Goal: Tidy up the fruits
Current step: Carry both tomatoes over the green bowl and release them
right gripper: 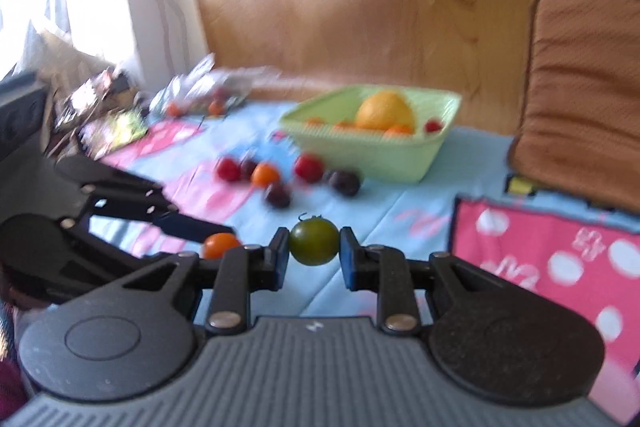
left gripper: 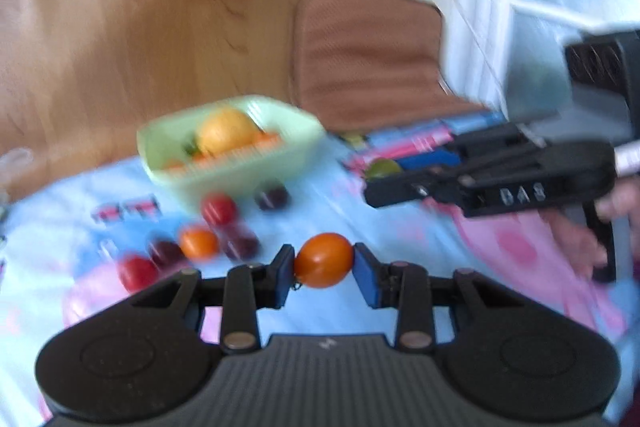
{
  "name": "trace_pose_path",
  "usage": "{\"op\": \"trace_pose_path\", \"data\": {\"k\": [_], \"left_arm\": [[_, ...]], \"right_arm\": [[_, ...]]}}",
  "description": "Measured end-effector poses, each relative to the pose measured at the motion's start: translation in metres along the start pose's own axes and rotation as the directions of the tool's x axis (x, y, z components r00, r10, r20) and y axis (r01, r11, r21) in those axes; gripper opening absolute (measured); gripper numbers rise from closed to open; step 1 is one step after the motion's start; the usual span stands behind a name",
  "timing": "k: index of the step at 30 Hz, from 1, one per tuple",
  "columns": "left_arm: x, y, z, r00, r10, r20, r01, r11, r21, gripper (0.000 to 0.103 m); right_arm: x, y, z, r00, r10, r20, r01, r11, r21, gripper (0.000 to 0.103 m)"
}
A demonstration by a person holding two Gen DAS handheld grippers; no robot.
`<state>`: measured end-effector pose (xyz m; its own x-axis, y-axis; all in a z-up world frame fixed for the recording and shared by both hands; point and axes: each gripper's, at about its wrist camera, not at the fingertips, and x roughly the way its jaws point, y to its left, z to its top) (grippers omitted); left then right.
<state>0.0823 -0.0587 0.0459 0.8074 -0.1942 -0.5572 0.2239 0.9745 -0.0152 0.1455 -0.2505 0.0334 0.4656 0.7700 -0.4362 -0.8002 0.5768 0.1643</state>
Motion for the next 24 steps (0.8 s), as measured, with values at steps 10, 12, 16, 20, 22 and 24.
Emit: {"op": "trace_pose_path", "data": {"k": [10,12,16,20,22,24], "left_arm": [[0.070,0.085,0.078,0.981,0.186,0.057,-0.173,0.968,-0.180,0.032],[0.088,0.093,0.079,0.980,0.196,0.022,-0.188,0.963,-0.194,0.032],[0.106,0.093,0.074,0.976,0.217,-0.019,-0.217,0.961,-0.171,0.033],[0.112,0.098,0.069,0.962,0.271,-0.023,-0.270,0.946,-0.182,0.048],[0.109,0.101,0.068,0.965,0.260,-0.021,-0.259,0.945,-0.201,0.048],[0.098,0.098,0.067,0.965,0.261,0.003,-0.255,0.945,-0.203,0.048]], "right_arm": [[0.063,-0.036,0.046,0.981,-0.159,0.109,0.157,0.987,0.022,0.029],[0.077,-0.040,0.047,0.979,-0.177,0.101,0.176,0.984,0.019,0.029],[0.091,-0.047,0.044,0.974,-0.208,0.086,0.207,0.978,0.017,0.031],[0.093,-0.047,0.043,0.970,-0.211,0.117,0.211,0.977,0.012,0.042],[0.087,-0.044,0.041,0.962,-0.226,0.152,0.227,0.974,0.014,0.055],[0.080,-0.042,0.041,0.956,-0.230,0.181,0.230,0.973,0.020,0.055]]}}
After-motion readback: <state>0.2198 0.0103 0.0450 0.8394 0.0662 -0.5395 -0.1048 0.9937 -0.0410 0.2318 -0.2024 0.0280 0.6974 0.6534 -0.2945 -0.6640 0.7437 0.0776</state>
